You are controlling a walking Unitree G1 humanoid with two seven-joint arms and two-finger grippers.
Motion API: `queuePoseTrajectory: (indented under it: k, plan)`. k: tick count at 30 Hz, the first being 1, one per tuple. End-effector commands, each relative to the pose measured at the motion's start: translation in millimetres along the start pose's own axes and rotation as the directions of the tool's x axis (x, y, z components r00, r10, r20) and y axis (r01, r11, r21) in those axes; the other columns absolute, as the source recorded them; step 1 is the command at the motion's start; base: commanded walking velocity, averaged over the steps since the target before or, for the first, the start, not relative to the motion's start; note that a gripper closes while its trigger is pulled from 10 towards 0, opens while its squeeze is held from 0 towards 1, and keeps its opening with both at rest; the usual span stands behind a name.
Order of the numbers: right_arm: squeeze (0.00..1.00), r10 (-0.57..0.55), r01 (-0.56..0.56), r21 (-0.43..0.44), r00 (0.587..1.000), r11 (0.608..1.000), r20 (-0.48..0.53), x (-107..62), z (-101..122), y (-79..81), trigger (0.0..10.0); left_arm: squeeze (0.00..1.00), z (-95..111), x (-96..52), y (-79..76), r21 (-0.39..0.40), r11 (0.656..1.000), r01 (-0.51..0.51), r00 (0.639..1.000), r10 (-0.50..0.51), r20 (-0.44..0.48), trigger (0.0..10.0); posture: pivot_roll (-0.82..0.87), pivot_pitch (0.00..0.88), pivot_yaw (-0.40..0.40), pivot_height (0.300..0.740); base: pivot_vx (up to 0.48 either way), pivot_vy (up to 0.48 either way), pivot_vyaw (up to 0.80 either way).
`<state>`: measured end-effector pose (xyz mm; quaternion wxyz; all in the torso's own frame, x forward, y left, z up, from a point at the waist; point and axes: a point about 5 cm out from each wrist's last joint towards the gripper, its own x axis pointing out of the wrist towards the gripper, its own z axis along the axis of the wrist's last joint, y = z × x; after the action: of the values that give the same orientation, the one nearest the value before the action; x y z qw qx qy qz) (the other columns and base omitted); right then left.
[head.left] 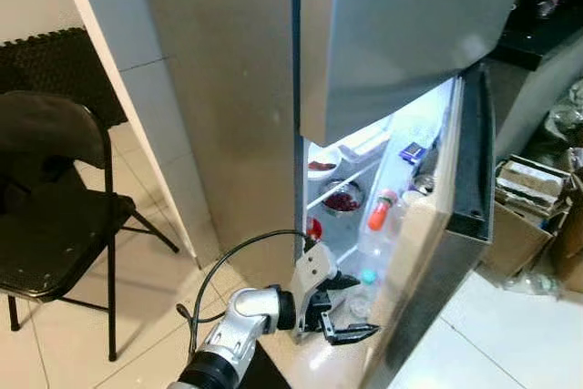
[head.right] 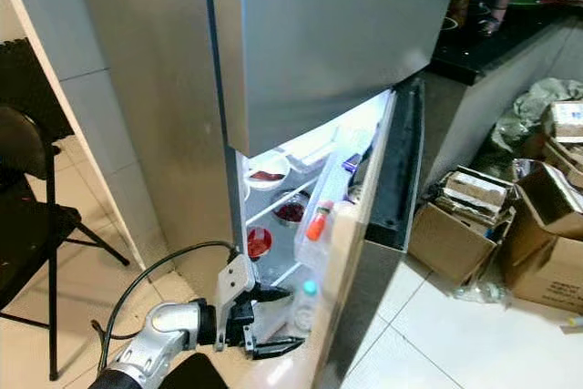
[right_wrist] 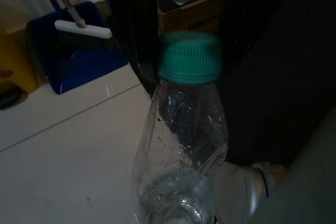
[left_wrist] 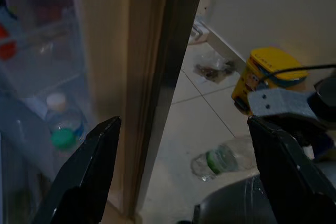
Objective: Restocking fridge
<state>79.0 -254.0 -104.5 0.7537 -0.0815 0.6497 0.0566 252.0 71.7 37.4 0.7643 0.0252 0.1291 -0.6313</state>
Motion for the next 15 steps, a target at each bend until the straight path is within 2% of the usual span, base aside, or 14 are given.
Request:
queuePoseTrajectory:
  k: [1, 4, 7, 8, 9, 10, 12, 13, 14, 15]
  plan:
    - [0.0, -0.002, 0.002, 0.003, 1.0, 1.0, 0.001, -0.5, -0.6, -1.7, 10.0, 0.0, -30.8, -18.4, -3.7, -0.063, 0.998, -0.02, 0.991, 0.011, -0.137, 10.0, -0.01, 0.0, -0.055, 0.74, 0.0, 0.0, 0.0]
    - [0.0, -0.004, 0.004, -0.002, 1.0, 1.0, -0.002, -0.6, -0.4, -2.0, 10.0, 0.0, -57.6, -32.2, -8.8, -0.123, 0.989, -0.076, 0.968, 0.044, -0.246, 10.0, -0.01, 0.0, -0.056, 0.74, 0.0, 0.0, 0.0]
    - [0.0, -0.004, 0.004, -0.002, 1.0, 1.0, -0.002, -0.6, -0.2, -2.1, 10.0, 0.0, -64.0, -35.1, -10.7, -0.136, 0.986, -0.092, 0.961, 0.052, -0.27, 10.0, 0.0, 0.0, -0.057, 0.74, 0.0, 0.0, 0.0]
    - [0.0, -0.005, 0.005, -0.003, 1.0, 1.0, -0.003, -0.6, -0.1, -2.1, 10.0, 0.0, -70.6, -38.1, -12.3, -0.152, 0.981, -0.117, 0.954, 0.069, -0.293, 10.0, 0.0, 0.0, -0.058, 0.74, 0.0, 0.0, 0.0]
    - [0.0, -0.007, 0.006, -0.006, 1.0, 1.0, -0.004, -0.6, 0.2, -2.3, 10.0, 0.0, -80.1, -41.8, -12.8, -0.169, 0.967, -0.19, 0.937, 0.127, -0.327, 10.0, 0.0, 0.0, -0.058, 0.74, 0.0, 0.0, 0.0]
    - [0.0, -0.007, 0.006, -0.006, 1.0, 1.0, -0.004, -0.6, 0.2, -2.3, 10.0, 0.0, -80.1, -41.8, -12.8, -0.169, 0.967, -0.19, 0.937, 0.127, -0.327, 10.0, 0.0, 0.0, -0.058, 0.74, 0.0, 0.0, 0.0]
    - [0.0, -0.022, 0.022, -0.021, 1.0, 1.0, -0.01, -0.8, 0.7, -3.7, 10.0, 0.0, -99.5, -49.0, -16.1, -0.213, 0.906, -0.366, 0.882, 0.265, -0.39, 10.0, -0.01, 0.0, -0.059, 0.74, 0.0, 0.0, 0.0]
    - [0.0, -0.022, 0.022, -0.021, 1.0, 1.0, -0.01, -0.8, 0.7, -3.7, 10.0, 0.0, -99.5, -49.0, -16.1, -0.213, 0.906, -0.366, 0.882, 0.265, -0.39, 10.0, -0.01, 0.0, -0.059, 0.74, 0.0, 0.0, 0.0]
    - [0.0, -0.028, 0.028, -0.025, 1.0, 0.999, -0.012, -0.8, 1.1, -4.1, 10.0, 0.0, -108.3, -52.1, -19.8, -0.24, 0.865, -0.441, 0.852, 0.319, -0.414, 10.0, -0.01, 0.0, -0.059, 0.74, 0.0, 0.0, 0.0]
    - [0.0, -0.032, 0.031, -0.026, 0.999, 0.999, -0.013, -0.8, 1.4, -4.2, 10.0, 0.0, -113.3, -53.8, -22.3, -0.257, 0.839, -0.48, 0.835, 0.346, -0.428, 10.0, -0.01, 0.0, -0.059, 0.74, 0.0, 0.0, 0.0]
